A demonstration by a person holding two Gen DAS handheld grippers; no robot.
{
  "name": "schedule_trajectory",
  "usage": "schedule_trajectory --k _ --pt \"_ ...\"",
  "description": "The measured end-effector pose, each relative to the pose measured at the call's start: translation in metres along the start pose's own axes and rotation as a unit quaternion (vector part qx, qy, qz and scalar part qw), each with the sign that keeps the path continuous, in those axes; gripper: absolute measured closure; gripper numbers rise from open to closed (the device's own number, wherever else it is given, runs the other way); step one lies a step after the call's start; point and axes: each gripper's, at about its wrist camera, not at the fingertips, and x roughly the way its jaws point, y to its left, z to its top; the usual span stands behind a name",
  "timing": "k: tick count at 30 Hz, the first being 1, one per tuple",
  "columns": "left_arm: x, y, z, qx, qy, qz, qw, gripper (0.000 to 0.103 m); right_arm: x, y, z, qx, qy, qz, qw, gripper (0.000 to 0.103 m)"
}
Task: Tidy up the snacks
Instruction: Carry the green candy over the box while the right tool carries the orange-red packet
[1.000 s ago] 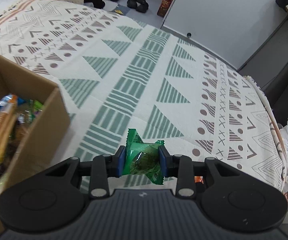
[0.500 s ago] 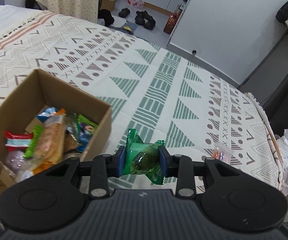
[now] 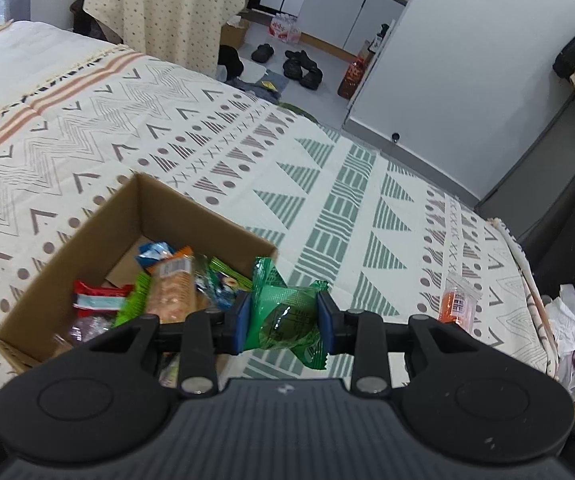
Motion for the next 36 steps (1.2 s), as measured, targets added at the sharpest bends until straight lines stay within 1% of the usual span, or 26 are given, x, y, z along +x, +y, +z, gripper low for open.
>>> schedule_trajectory --k 6,18,36 --pt "-0.015 0.021 0.008 -0.011 -0.013 0.005 0.9998 0.069 0.001 0.017 -0.003 -0.011 -0.003 0.010 1.000 0.080" --pt "-0.027 0.063 0.026 -0.030 -0.026 0.011 0.9992 0.069 0.007 0.051 -0.010 -0.036 -0.001 0.022 0.999 0.080" --pt "-0.005 0.126 0.050 -0.063 -0.007 0.003 0.9980 0.069 0.033 0.089 -0.021 -0.062 0.007 0.010 0.998 0.080"
